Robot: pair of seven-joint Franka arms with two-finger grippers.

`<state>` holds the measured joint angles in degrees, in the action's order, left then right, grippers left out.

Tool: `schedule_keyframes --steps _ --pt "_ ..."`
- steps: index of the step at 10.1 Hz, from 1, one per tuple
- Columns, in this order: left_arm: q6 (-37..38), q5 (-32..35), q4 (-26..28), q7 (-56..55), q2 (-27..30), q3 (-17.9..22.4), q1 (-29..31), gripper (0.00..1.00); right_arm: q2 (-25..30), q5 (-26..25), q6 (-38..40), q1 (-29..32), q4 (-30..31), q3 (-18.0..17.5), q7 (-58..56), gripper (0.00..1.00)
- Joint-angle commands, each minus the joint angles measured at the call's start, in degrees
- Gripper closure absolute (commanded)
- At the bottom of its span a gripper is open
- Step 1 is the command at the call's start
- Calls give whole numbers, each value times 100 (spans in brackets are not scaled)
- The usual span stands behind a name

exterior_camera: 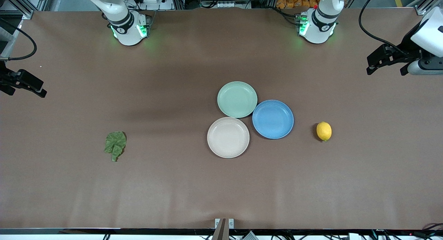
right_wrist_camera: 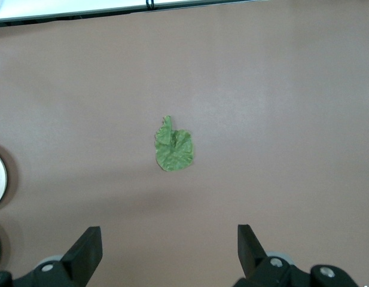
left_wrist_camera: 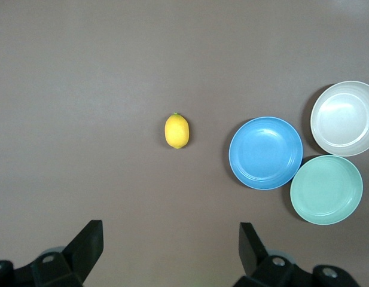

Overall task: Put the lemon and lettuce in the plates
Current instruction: 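Move the left gripper over the lemon while the right gripper reaches the lettuce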

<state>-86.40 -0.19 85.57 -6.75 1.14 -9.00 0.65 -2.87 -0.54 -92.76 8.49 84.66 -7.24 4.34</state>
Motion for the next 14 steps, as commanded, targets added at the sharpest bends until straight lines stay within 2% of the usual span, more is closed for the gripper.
schedule_keyframes --steps 1,6,10,12,14 --pt "133 63 -128 130 -18 -5 23 0 49 107 100 83 -11 -58 58 0" --pt "133 72 -119 69 -175 -23 5 0 84 107 293 4 -37 -110 49 0" --pt "115 265 -40 34 -780 -23 -4 0 374 63 566 -277 -11 -67 -47 0" --pt "-173 397 29 34 -1194 -40 -13 0 567 37 707 -331 76 -67 -56 0" --pt "-673 397 432 34 -1388 -40 14 0 664 46 760 -331 103 -93 -65 0"
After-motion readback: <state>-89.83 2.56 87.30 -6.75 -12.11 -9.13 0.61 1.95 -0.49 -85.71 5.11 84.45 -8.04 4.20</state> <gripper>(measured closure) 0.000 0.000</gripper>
